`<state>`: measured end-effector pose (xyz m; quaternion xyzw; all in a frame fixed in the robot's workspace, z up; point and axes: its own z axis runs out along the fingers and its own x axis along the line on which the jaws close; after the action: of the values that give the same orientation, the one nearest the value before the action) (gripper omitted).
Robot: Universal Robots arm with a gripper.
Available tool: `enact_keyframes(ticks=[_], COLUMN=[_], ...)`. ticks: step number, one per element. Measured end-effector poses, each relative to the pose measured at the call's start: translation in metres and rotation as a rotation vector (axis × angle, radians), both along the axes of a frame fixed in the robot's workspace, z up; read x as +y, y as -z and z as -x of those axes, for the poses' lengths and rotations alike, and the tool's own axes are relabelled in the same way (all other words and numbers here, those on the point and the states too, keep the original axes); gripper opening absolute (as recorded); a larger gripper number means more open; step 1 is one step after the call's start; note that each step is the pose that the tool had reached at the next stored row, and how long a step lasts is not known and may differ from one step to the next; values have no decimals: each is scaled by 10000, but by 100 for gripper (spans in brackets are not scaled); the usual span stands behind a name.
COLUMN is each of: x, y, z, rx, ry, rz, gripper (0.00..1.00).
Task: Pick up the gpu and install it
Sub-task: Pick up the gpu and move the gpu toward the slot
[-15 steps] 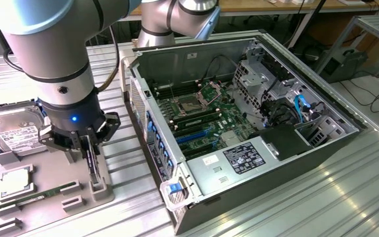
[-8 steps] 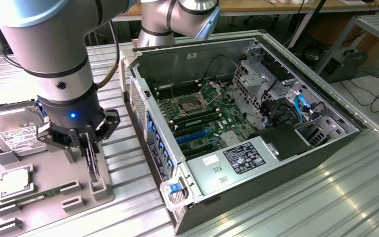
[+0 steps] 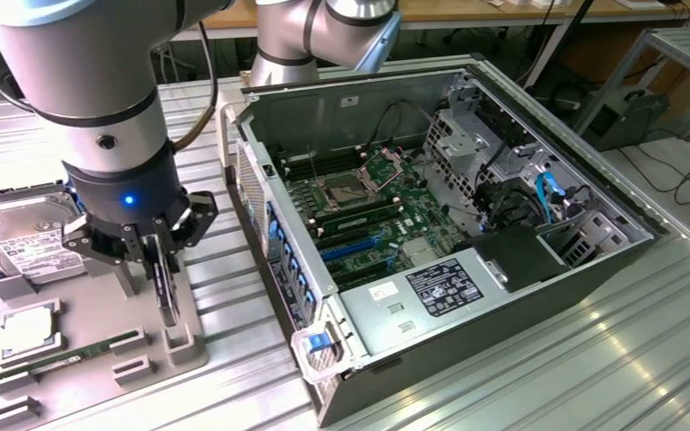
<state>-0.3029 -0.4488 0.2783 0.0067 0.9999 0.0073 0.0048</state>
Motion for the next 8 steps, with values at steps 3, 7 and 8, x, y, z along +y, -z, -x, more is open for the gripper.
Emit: enact_keyframes(ticks=[3, 7, 8], x=[0, 0, 0], y=[-32, -80, -104], z=[0, 0, 0], rx=[0, 0, 0], ry=[0, 0, -1], rz=[0, 0, 0], gripper=[27, 27, 27])
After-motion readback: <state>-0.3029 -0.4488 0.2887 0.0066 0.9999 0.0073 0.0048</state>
